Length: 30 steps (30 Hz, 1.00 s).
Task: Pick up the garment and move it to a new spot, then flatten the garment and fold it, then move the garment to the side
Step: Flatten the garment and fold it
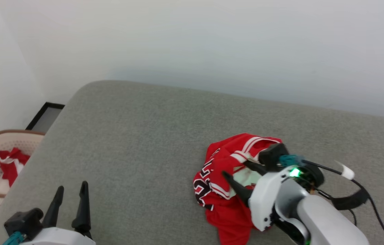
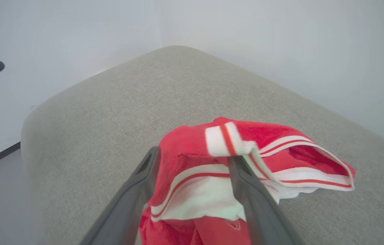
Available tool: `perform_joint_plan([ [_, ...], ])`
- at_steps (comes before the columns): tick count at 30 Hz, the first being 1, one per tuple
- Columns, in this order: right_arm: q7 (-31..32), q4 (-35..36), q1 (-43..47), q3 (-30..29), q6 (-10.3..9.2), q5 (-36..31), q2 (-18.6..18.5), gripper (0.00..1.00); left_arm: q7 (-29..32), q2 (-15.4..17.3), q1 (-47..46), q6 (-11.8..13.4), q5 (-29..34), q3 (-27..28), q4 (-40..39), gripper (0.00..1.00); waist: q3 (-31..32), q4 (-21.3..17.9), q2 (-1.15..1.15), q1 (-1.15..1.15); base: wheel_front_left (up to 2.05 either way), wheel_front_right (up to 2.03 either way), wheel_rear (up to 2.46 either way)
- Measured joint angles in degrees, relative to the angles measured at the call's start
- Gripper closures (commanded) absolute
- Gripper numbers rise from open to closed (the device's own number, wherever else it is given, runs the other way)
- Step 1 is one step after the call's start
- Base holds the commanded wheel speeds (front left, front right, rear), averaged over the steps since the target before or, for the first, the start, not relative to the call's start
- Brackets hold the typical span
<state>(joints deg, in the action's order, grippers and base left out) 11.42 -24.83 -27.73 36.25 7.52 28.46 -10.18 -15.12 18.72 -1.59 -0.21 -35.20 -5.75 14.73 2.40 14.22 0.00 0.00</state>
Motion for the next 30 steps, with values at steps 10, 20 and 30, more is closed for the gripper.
perform_joint_plan([
  [10,2.1,9.9,9.6,-11.3,0.0,-4.2,-0.3,0.0,0.0,0.4,1.1,0.6,0.0,0.2,-1.3,0.0,0.9,-2.3,0.0,0.0,0.0,0.0,0.0],
  [20,4.6,16.1,19.7,-19.8,0.0,-8.6,2.3,0.0,0.0,0.7,2.2,1.0,-0.6,0.6,-2.4,0.0,0.8,-3.6,0.0,0.0,0.0,0.0,0.0],
  [30,7.6,16.8,20.6,-21.1,0.0,-10.1,2.9,0.0,0.1,0.8,2.1,1.1,-0.6,-0.2,-2.7,0.0,0.0,-3.2,0.0,0.0,0.0,0.0,0.0],
])
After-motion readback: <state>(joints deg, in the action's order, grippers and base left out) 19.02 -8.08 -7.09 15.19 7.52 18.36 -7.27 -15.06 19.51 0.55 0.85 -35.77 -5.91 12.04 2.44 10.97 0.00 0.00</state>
